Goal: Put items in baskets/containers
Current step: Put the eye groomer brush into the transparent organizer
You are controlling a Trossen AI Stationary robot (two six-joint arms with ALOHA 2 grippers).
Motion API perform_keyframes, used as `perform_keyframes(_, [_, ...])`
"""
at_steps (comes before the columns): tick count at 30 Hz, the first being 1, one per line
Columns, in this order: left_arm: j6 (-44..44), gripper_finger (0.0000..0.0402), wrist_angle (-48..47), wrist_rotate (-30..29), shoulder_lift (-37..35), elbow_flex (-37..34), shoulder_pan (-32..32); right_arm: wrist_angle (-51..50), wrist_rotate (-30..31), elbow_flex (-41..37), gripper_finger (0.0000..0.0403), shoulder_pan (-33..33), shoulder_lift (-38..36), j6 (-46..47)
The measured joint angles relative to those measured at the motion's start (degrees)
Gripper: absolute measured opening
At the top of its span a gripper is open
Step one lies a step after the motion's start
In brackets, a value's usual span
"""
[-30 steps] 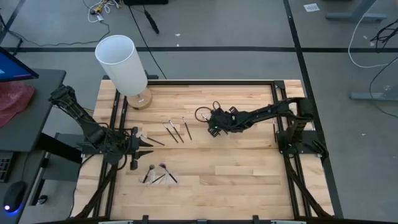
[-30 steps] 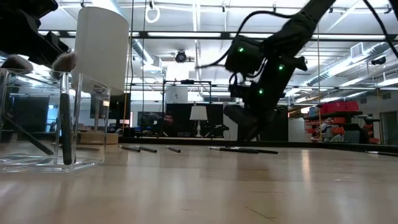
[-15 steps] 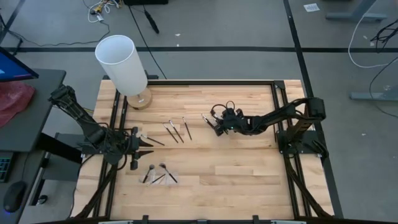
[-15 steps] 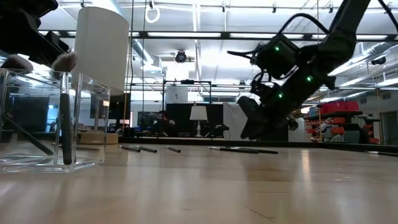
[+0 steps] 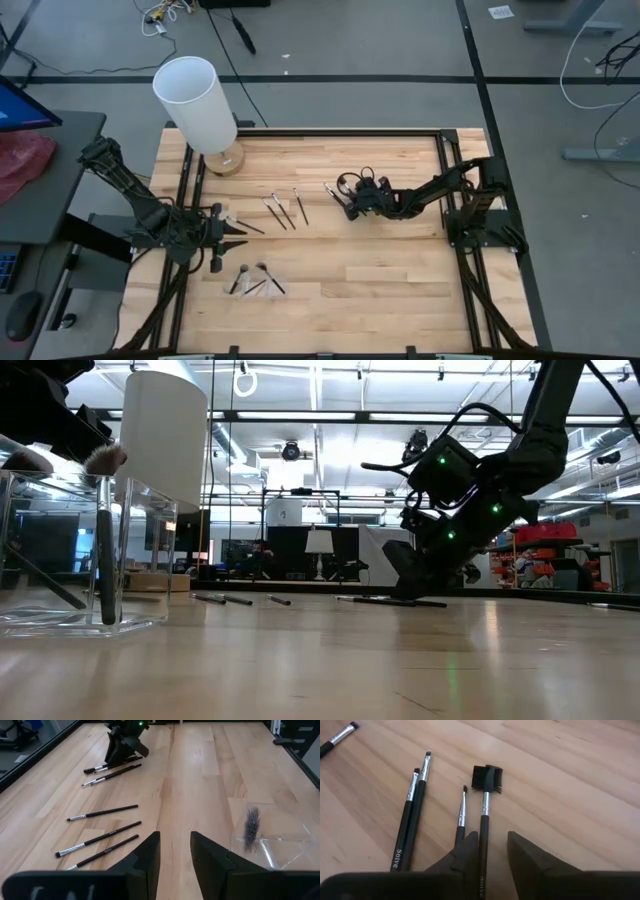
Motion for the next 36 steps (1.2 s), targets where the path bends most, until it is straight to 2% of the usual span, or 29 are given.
perform_keyframes(10, [-0.09, 0.011, 0.0, 0.02, 0.0, 0.0, 0.0, -6.46, -0.53, 0.3, 0.0011, -0.05, -0.24, -1.57])
perform_keyframes(17, [-0.09, 0.011, -0.01, 0.04, 0.0, 0.02, 0.0, -2.38, 0.46, -0.64, 0.0007, 0.61, -0.43, -3.38])
perform_keyframes(27, [-0.13, 0.011, 0.0, 0.04, 0.02, 0.02, 0.0, 3.11, 5.49, -0.8, 0.0002, 4.27, -6.53, -4.54])
perform_keyframes(30, [-0.02, 0.011, 0.0, 0.04, 0.03, 0.02, 0.0, 8.58, 6.34, -0.79, 0.0001, 5.89, -7.68, -4.54])
perform_keyframes(36, [2.08, 0.011, 1.96, 0.14, 0.06, 0.02, 0.0, 28.79, 6.54, 0.59, 0.0001, 11.55, -7.85, -11.39])
